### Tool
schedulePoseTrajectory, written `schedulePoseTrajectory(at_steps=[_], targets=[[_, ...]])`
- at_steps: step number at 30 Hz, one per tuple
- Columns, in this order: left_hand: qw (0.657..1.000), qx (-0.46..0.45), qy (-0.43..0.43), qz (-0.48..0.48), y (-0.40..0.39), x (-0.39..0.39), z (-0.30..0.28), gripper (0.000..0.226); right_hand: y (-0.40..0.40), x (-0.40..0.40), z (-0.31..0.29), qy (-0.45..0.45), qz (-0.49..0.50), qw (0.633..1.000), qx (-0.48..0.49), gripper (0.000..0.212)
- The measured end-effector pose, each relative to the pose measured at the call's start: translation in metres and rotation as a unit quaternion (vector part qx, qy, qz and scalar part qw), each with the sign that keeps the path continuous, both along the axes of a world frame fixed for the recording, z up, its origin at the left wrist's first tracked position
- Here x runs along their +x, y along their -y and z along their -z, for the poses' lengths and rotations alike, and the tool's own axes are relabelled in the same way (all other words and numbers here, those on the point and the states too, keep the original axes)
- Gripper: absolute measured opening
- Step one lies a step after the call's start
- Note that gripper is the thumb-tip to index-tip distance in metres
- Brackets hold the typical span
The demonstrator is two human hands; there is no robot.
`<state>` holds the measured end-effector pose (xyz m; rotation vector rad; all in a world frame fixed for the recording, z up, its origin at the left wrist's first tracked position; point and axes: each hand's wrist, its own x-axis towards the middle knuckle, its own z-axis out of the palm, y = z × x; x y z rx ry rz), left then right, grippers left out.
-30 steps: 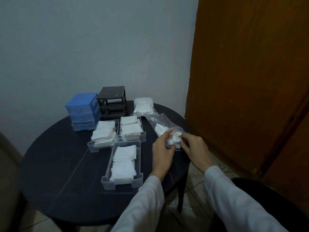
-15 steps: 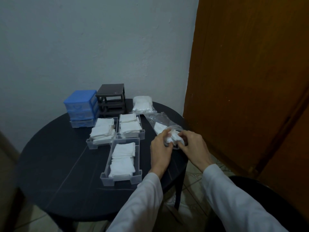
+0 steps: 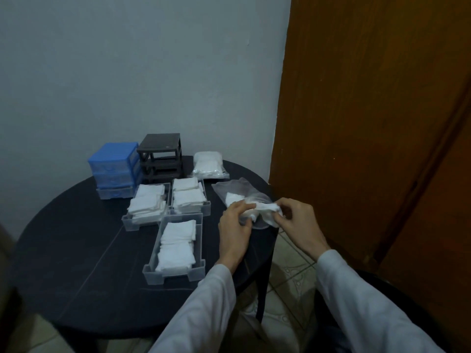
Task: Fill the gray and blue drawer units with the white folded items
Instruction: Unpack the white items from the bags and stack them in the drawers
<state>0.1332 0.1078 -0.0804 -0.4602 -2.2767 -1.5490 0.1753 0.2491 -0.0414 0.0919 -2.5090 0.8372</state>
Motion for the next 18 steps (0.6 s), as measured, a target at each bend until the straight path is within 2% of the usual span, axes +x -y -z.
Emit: schedulePoseTrajectory(at_steps=[7,13,18], targets=[[1.000,-0.006,-0.004,0.000,0.000,0.012,-0.004,0.034,-0.009,0.013,-0.017,-0.007,-0.004,1.000,-0.008,0.009],[0.998,0.060,-0.022,-0.005,0.007,0.041,-0.027,0.035,-0.007,0.017,-0.035,-0.027,-0.009,0.998,-0.052,0.008],[0.996,0.071,-0.057,0.011,0.043,0.049,-0.055,0.038,0.015,0.011,-0.042,-0.002,-0.043,0.993,-0.112,0.011]])
